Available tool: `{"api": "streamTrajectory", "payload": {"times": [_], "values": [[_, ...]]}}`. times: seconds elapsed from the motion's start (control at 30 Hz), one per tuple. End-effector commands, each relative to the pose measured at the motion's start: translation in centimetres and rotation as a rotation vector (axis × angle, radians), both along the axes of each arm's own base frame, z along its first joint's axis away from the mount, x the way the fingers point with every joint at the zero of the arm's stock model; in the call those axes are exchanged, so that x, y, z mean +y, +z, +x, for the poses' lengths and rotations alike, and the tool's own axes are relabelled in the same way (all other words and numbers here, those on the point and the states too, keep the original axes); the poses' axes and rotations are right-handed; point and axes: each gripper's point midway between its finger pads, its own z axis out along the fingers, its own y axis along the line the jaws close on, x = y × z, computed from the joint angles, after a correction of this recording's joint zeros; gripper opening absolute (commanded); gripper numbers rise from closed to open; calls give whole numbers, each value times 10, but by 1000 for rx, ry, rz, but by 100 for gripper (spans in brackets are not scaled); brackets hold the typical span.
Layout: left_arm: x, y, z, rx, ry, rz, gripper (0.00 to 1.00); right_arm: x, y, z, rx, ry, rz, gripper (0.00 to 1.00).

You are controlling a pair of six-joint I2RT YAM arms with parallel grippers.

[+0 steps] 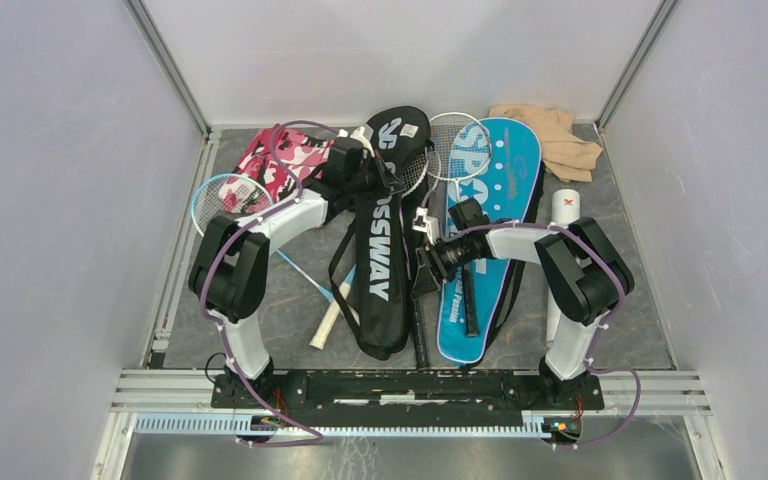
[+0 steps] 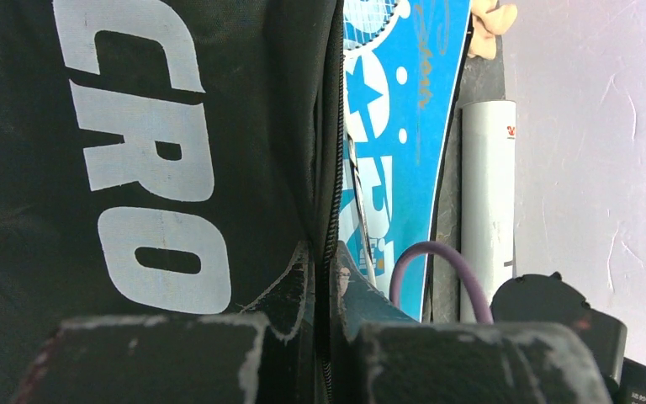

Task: Pack up the badminton gear
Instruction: Place the racket in the racket bag.

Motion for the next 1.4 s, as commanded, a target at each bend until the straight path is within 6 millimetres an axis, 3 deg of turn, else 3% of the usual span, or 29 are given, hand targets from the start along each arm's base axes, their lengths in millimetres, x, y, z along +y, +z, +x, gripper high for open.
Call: {"api": "streamTrajectory", "payload": {"times": [0.0, 0.2, 0.4, 0.57, 0.73, 1.03, 1.37], "values": [[-8, 28, 6, -63, -7, -66, 2, 14, -1, 1, -52, 30, 29, 65], [-6, 29, 4, -70, -5, -61, 2, 23, -4, -6, -48, 36, 29, 59], [-4, 29, 0, -80, -11, -56, 2, 26, -5, -5, -51, 33, 25, 38], [0, 23, -6, -105, -40, -24, 2, 30, 15, 3, -95, 43, 52, 21], [5, 21, -13, -144, -60, 3, 2, 33, 36, 10, -128, 56, 68, 11], [5, 19, -22, -136, -79, -19, 2, 39, 58, 23, -151, 42, 87, 2], [-5, 15, -25, -66, -85, -86, 2, 48, 72, 43, -136, -7, 94, 2]]}}
